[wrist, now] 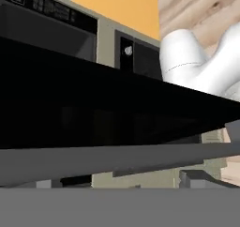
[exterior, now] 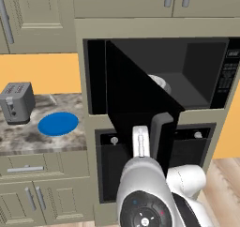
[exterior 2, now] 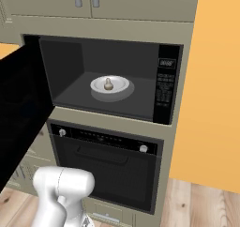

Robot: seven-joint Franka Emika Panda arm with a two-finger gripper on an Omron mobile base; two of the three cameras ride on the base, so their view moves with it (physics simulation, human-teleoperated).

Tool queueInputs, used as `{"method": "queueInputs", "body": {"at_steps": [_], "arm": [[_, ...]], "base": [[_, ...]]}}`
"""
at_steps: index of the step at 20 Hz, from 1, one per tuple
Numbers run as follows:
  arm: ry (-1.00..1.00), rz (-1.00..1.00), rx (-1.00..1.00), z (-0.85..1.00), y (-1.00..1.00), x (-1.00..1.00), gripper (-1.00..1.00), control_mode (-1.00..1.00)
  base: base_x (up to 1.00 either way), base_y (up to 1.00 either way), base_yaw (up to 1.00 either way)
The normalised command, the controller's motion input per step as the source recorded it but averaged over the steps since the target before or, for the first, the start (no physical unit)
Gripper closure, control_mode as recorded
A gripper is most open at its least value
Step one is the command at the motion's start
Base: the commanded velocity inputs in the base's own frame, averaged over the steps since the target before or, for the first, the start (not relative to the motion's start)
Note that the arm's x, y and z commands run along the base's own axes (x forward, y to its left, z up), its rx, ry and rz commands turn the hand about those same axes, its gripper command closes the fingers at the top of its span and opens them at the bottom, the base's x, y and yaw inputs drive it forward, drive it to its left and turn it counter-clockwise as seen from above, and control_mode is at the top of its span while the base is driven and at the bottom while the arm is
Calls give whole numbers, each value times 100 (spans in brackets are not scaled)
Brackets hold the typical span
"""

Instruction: Pick the mushroom from the counter and place it in the microwave. Then turn on the microwave.

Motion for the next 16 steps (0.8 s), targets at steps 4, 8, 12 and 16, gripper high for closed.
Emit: {"method": "queueInputs", "body": {"at_steps": [4,8,12,16], "arm": [[-4,-15,0,-2,-48,0,-100,-100],[-5,-16,0,-2,-47,0,-100,-100],[-1,-14,0,-3,-47,5,-100,-100],[-1,-11,0,-3,-46,11,-100,-100]], "base": [[0,0,0],[0,0,0],[0,0,0],[0,0,0]]}}
